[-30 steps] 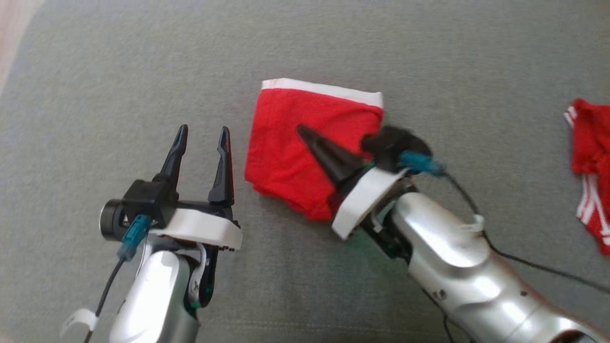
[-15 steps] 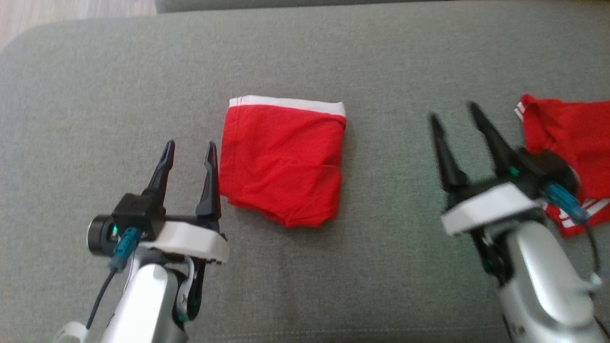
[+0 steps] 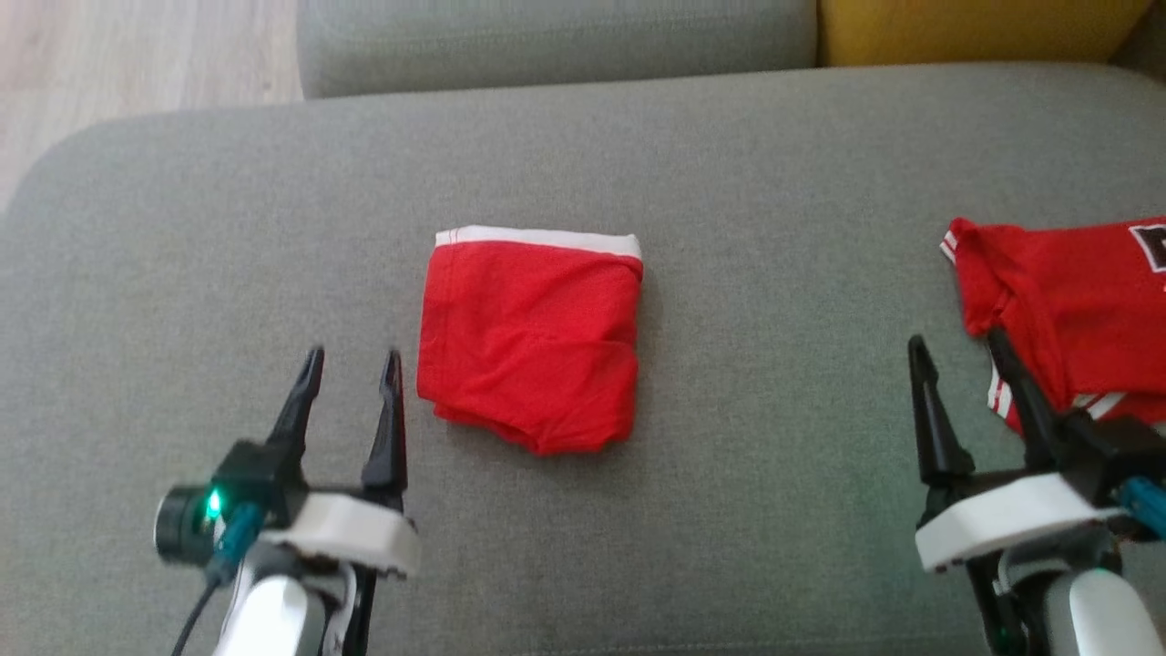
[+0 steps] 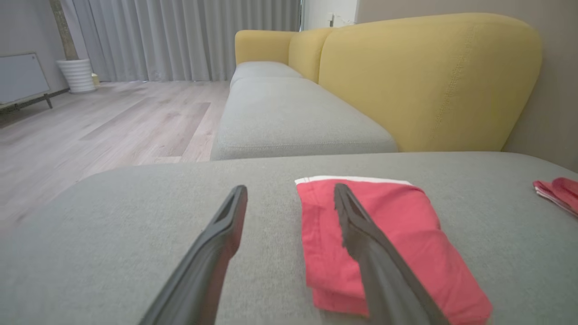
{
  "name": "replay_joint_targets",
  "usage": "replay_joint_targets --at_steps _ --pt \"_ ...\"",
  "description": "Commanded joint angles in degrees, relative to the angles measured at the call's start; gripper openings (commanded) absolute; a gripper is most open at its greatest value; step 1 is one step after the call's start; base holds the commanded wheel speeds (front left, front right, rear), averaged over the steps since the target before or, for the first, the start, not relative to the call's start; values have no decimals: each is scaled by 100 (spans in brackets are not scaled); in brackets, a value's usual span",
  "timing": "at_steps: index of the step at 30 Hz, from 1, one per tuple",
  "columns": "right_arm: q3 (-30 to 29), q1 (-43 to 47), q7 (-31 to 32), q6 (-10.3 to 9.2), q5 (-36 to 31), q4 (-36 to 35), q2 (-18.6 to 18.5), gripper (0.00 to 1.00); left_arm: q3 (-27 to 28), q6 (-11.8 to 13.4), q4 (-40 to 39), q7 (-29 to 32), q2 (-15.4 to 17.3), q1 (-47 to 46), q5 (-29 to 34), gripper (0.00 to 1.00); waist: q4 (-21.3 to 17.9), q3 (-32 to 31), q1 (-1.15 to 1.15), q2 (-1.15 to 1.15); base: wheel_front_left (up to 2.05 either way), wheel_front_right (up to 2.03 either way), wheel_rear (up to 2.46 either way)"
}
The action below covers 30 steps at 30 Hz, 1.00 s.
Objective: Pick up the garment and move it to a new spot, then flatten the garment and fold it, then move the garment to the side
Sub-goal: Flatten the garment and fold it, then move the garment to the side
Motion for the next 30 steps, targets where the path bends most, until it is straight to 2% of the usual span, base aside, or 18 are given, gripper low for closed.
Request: replay_joint_targets --at_steps 1,13,30 --pt "129 -60 42 -5 -32 -279 7 100 208 37 -236 21 121 -37 -23 100 -2 -96 0 0 0 0 0" --pt "283 435 253 -5 33 -451 53 100 183 99 -503 171 192 680 -219 100 43 -605 0 0 0 0 0" --pt "310 513 288 -5 105 -476 62 100 158 186 -620 249 280 772 -263 100 119 -657 0 0 0 0 0"
